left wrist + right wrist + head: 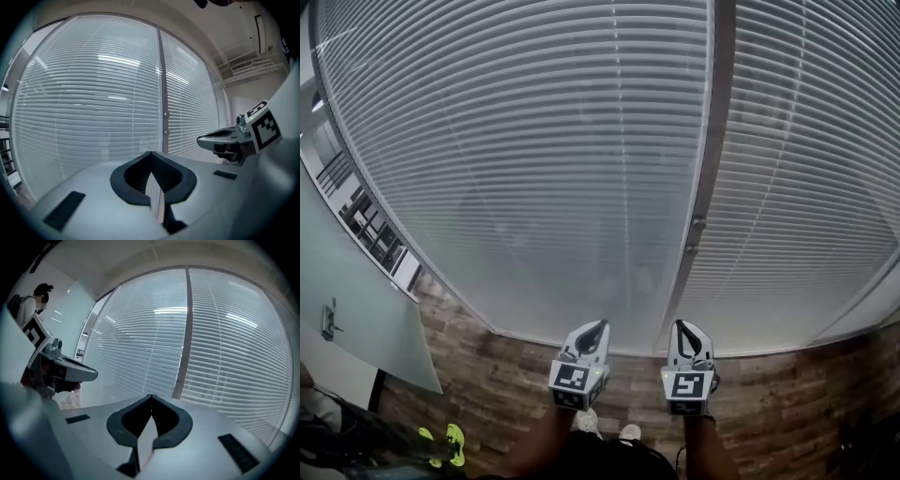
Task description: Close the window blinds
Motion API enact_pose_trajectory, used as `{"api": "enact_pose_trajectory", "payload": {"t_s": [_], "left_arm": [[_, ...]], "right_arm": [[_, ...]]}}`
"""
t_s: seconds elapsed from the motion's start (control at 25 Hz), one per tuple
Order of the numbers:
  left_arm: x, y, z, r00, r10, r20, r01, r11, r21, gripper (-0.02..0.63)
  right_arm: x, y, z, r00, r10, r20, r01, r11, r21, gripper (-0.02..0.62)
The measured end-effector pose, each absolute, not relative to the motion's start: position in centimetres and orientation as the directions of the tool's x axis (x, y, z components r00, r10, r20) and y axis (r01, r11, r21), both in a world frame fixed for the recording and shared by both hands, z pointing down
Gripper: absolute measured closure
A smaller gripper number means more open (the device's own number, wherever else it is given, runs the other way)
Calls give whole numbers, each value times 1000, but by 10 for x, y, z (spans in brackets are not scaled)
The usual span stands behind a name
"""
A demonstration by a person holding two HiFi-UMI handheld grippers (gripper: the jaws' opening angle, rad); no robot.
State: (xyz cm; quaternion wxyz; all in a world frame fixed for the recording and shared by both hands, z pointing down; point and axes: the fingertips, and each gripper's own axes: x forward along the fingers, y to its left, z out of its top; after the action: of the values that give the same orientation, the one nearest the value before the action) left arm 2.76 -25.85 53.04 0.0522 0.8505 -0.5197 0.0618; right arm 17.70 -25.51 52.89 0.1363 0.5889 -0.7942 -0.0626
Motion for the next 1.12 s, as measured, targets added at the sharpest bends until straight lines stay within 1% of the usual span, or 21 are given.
{"api": "enact_pose_trajectory", "payload": {"t_s": [0.08,0.2,0.36,0.6,0.72,0.88,1.12], "left_arm": [[25,-250,530,441,-882,166,-895,-446,11,606],[20,-244,524,425,-887,182,-900,-435,-15,606],[31,-236,520,450,-879,160,-886,-462,-48,606],[26,-224,526,475,-865,164,-874,-485,-29,606],[14,-219,522,468,-867,172,-876,-480,-36,606],[-4,-208,517,469,-871,145,-878,-478,-32,606],[-47,-184,535,453,-879,151,-888,-459,-6,606]], "right_arm": [[178,-249,538,-281,-945,168,-919,316,237,592],[177,-241,542,-280,-947,160,-925,310,220,592],[172,-228,547,-258,-955,145,-913,290,286,592],[157,-217,543,-284,-954,94,-934,298,196,592],[146,-211,542,-281,-956,85,-937,293,189,592],[129,-194,545,-278,-956,94,-940,291,179,592],[111,-172,548,-241,-965,104,-949,257,181,592]]}}
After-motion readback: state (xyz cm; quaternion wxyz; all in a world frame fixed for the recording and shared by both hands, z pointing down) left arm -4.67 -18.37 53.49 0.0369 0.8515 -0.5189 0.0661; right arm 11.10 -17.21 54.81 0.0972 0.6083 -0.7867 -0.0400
